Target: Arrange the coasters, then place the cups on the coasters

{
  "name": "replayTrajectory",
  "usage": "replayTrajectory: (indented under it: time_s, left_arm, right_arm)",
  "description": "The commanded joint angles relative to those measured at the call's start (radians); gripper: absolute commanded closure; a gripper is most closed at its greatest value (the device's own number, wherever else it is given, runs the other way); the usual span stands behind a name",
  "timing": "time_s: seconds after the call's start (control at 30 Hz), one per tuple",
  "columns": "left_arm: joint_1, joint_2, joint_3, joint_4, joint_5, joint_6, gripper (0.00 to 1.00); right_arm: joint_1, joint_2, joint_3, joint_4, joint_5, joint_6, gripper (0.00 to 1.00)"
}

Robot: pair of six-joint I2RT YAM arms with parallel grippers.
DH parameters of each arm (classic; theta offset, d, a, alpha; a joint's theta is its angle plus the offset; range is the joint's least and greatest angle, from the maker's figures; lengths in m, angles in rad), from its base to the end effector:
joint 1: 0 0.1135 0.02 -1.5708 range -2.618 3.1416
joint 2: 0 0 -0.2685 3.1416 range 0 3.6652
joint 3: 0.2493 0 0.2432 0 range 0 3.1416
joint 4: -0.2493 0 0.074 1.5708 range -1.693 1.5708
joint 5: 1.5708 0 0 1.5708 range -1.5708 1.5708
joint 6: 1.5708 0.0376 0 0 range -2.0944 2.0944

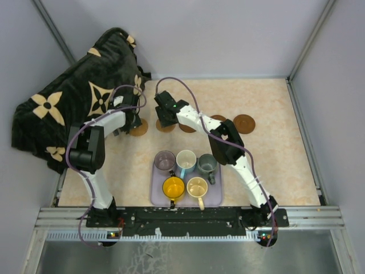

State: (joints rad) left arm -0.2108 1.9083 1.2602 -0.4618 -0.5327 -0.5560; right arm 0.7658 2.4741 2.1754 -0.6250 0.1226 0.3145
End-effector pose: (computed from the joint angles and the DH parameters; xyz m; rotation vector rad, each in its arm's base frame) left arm 0.3759 -0.0609 0.1771 -0.5853 2.4285 0.4120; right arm 0.3931 0.3716 0.1789 -0.5111 2.4574 0.3007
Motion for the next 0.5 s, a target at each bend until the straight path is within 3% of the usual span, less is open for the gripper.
replayTrajectory:
  time_s: [0.0, 0.47]
  left_arm:
    - [-0.001, 0.078, -0.025, -0.01, 0.115, 0.009, 0.01]
    - [-0.003, 0.088, -0.016, 0.0, 0.152, 0.017, 0.01]
  right_arm:
    - [0.019, 0.042, 0.015, -0.027, -0.024, -0.009, 0.6]
    - [0.018, 0.039, 0.032, -0.016, 0.0, -0.024, 0.59]
